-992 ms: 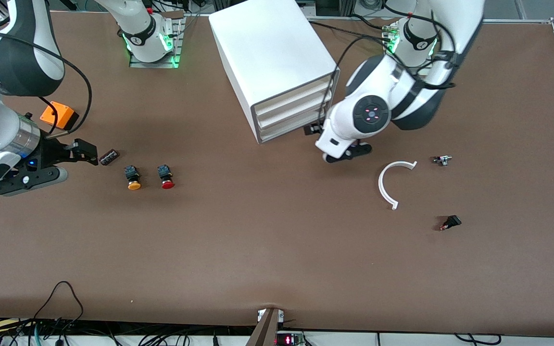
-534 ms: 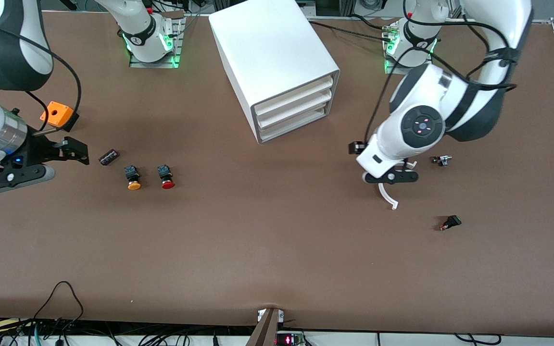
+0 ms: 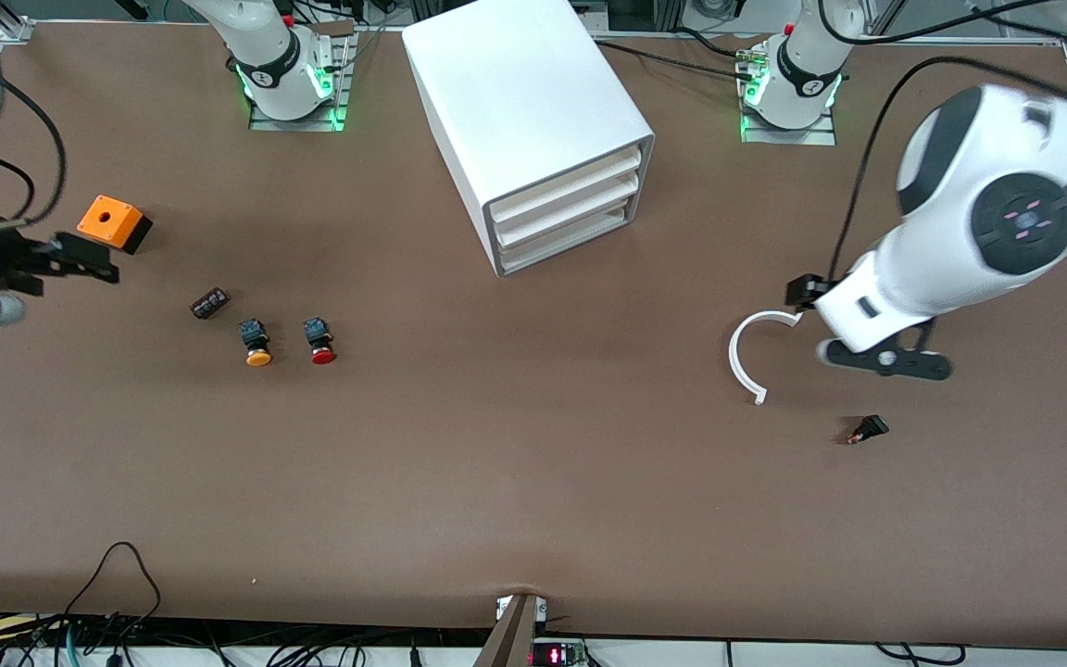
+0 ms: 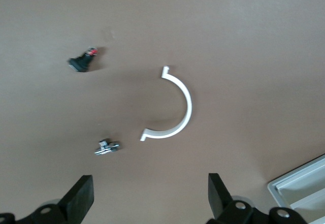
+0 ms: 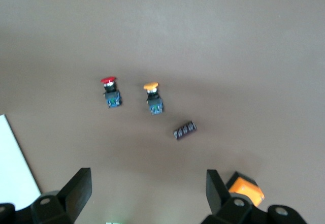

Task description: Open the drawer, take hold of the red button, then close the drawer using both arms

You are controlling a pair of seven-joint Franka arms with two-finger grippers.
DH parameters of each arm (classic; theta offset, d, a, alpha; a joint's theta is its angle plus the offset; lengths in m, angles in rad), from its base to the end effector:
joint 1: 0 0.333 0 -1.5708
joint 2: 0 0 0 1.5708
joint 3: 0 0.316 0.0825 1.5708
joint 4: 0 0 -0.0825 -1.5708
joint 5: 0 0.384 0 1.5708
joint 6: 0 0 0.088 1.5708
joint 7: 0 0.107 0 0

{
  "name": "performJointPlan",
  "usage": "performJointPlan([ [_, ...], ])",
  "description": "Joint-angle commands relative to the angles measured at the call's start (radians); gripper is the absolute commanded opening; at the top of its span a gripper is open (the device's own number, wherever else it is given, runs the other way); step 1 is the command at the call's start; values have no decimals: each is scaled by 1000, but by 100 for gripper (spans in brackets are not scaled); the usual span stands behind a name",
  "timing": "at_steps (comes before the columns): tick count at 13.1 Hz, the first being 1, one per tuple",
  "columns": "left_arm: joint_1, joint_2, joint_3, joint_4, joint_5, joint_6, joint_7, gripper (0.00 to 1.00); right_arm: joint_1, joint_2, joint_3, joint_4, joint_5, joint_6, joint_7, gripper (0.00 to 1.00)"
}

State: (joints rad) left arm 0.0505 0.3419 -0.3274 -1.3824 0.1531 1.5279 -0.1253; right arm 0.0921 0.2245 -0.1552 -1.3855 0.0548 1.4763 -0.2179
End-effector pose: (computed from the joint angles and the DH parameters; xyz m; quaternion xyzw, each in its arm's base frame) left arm 0.6264 -0.1283 0.5129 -0.9929 0.0750 0.0831 0.0393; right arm 0.6098 -0.0216 0.5737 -0.9947 -0.0787 0.0634 0.0192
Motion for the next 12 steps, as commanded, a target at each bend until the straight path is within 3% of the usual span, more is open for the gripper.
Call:
performJointPlan([
  [1, -78, -118, 164, -61, -88, 6, 76, 99, -8, 9, -21, 39, 10, -44, -12, 100],
  [3, -139, -216, 311, -160, -179, 49, 128, 99, -17, 16, -21, 48, 10, -37, -88, 100],
  [5, -139, -320, 378, -310, -208, 171, 136, 99, -22, 22, -21, 51, 10, -36, -171, 100],
  [7, -149, -391, 380, -387, -175, 185, 194, 99, -22, 22, -21, 52, 16, -34, -176, 100],
  [12, -158, -359, 372, -350, -115, 187, 225, 100, -22, -11, -46, 51, 8, -41, -181, 100],
])
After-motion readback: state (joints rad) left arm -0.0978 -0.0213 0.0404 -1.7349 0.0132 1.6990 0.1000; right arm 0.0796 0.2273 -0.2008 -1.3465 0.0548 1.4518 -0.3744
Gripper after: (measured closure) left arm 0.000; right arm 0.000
